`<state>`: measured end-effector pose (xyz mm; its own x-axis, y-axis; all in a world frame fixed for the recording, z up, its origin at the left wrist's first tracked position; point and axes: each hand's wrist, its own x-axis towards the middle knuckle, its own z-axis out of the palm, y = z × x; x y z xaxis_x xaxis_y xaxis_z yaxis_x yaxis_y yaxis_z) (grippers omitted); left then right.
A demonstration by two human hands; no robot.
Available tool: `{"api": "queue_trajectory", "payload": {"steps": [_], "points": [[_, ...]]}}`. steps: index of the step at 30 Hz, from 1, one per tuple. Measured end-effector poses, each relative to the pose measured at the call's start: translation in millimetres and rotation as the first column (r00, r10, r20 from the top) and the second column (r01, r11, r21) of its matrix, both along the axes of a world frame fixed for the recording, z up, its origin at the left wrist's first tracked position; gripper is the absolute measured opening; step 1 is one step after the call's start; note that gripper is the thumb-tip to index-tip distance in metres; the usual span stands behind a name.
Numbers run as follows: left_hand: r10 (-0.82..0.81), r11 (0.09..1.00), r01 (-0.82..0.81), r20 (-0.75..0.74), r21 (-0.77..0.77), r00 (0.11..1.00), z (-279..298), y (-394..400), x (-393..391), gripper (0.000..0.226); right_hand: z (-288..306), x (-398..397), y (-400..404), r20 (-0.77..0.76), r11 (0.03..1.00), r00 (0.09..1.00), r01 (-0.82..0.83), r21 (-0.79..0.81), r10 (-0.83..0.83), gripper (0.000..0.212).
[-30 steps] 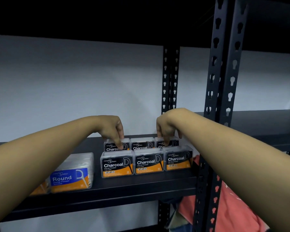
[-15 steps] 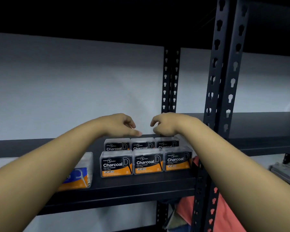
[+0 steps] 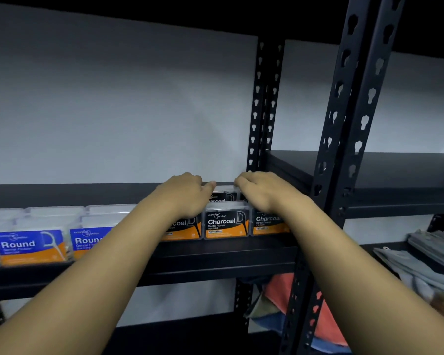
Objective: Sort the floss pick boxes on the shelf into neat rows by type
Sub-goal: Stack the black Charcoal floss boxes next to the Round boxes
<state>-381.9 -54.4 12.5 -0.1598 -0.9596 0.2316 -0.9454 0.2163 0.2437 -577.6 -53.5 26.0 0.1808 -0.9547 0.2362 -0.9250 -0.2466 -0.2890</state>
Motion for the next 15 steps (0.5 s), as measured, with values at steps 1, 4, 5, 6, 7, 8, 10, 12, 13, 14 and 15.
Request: {"api": "queue_trajectory", "payload": {"steps": [1,4,5,6,7,8,10,12,13,14,15], "points": [[0.006,1.000,-0.006,0.010,-0.027,1.000,-1.4,-0.2,0.4,0.064,-1.3,0.0,-0.7,0.023,1.000,1.000,-0.005,-0.005,0.005,0.058],[0.036,0.998,-0.034,0.035,-0.056,0.999,-3.8,0.8,-1.3,0.062,-3.1,1.4,-1.9,0.100,0.999,0.995,-0.024,0.027,0.021,0.054],[0.049,0.997,-0.047,0.040,-0.058,0.998,-4.1,1.0,-2.4,0.061,-3.6,2.0,-2.9,0.114,0.999,0.993,-0.023,0.036,0.019,0.055],[0.057,0.997,-0.055,0.040,-0.060,0.998,-4.0,1.6,-3.5,0.061,-4.3,2.3,-4.0,0.122,0.999,0.992,-0.018,0.042,0.013,0.055],[0.062,0.996,-0.059,0.037,-0.063,0.997,-4.0,1.4,-4.0,0.060,-5.1,2.5,-5.1,0.125,0.999,0.992,-0.013,0.044,0.007,0.056],[0.064,0.996,-0.061,0.035,-0.067,0.997,-4.0,1.3,-3.9,0.060,-5.3,2.7,-5.8,0.127,0.999,0.992,-0.008,0.043,0.003,0.057],[0.068,0.995,-0.066,0.029,-0.077,0.997,-3.3,0.4,-2.7,0.058,-5.5,3.4,-6.3,0.132,0.999,0.991,-0.002,0.039,-0.003,0.055],[0.069,0.994,-0.067,0.023,-0.084,0.997,-2.8,0.1,-2.2,0.056,-5.1,4.1,-6.2,0.135,1.000,0.991,0.000,0.028,-0.004,0.054],[0.067,0.994,-0.065,0.017,-0.087,0.998,-2.6,0.1,-2.3,0.055,-4.8,4.6,-6.1,0.133,1.000,0.991,0.003,0.025,-0.006,0.053],[0.063,0.994,-0.062,0.009,-0.091,0.998,-2.5,0.4,-2.2,0.053,-5.0,5.1,-6.0,0.128,1.000,0.992,0.008,0.024,-0.011,0.052],[0.056,0.994,-0.056,-0.004,-0.095,0.998,-2.8,0.1,-2.1,0.050,-5.5,5.7,-6.3,0.120,1.000,0.993,0.015,0.022,-0.017,0.052]]}}
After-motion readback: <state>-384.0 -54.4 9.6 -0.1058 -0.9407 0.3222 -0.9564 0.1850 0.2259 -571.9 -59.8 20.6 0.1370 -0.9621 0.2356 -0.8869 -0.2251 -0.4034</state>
